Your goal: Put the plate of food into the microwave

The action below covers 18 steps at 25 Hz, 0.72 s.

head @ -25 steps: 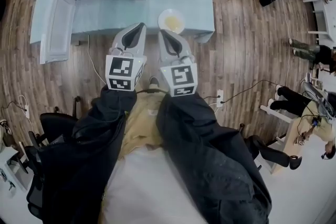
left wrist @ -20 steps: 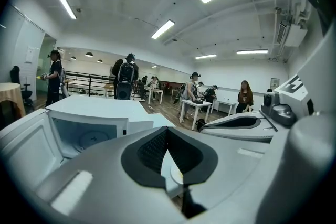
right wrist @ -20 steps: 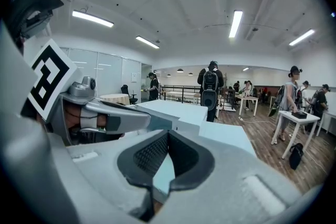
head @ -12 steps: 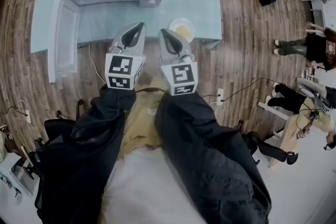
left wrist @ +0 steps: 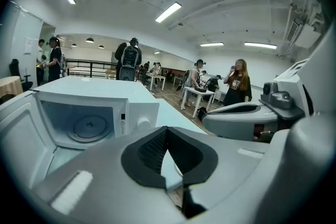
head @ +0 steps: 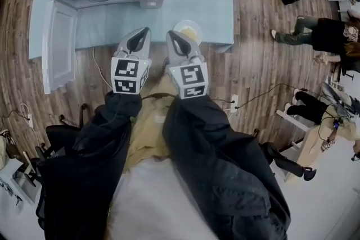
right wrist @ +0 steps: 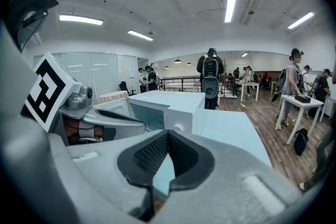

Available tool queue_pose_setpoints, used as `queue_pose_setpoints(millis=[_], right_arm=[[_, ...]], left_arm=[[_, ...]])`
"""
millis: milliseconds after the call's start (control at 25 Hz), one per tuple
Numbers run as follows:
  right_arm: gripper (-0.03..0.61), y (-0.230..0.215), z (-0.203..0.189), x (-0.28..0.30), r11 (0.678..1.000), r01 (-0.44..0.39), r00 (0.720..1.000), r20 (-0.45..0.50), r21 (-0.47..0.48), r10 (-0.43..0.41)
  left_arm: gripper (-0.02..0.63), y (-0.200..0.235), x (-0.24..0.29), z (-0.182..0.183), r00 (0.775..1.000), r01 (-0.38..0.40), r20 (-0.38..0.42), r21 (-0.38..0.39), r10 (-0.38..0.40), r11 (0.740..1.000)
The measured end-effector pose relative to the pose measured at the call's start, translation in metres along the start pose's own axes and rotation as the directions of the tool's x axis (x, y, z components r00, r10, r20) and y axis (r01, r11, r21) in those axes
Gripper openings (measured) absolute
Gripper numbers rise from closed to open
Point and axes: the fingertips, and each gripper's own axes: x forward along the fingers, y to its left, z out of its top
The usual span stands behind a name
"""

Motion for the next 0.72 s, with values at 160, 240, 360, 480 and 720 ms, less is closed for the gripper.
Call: queue_pose_setpoints(millis=[160, 240, 360, 480, 720], right_arm=[[-0.002, -0.022, -0.019, -0.003, 0.999, -0.026, 0.999, -0.03, 0.038, 0.027], [-0.002, -0.034, -0.034, -0.002, 0.998, -0.033, 0.997, -0.066, 0.061, 0.037], [-0.002, -0.055, -0.073, 0.002, 0.993, -0.032, 0.99, -0.134, 0.111, 0.047], [-0.002, -0.068, -0.105, 0.005, 0.986, -0.018, 0.981, -0.186, 0.165, 0.049], [-0.002, -0.093, -0.165, 0.009, 0.965, 0.025, 0.96, -0.275, 0.26, 0.05]], left_arm=[[-0.003, -0.014, 0.017, -0.016, 0.998, -0.021, -0.055, -0.013, 0.02, 1.0], [-0.002, -0.022, 0.03, -0.031, 0.996, -0.017, -0.093, -0.022, 0.015, 1.0], [-0.003, -0.035, 0.055, -0.068, 0.985, -0.007, -0.171, -0.045, 0.0, 0.999], [-0.002, -0.039, 0.066, -0.096, 0.971, -0.004, -0.237, -0.064, -0.011, 0.998], [-0.002, -0.041, 0.079, -0.139, 0.941, -0.016, -0.338, -0.086, -0.014, 0.996]])
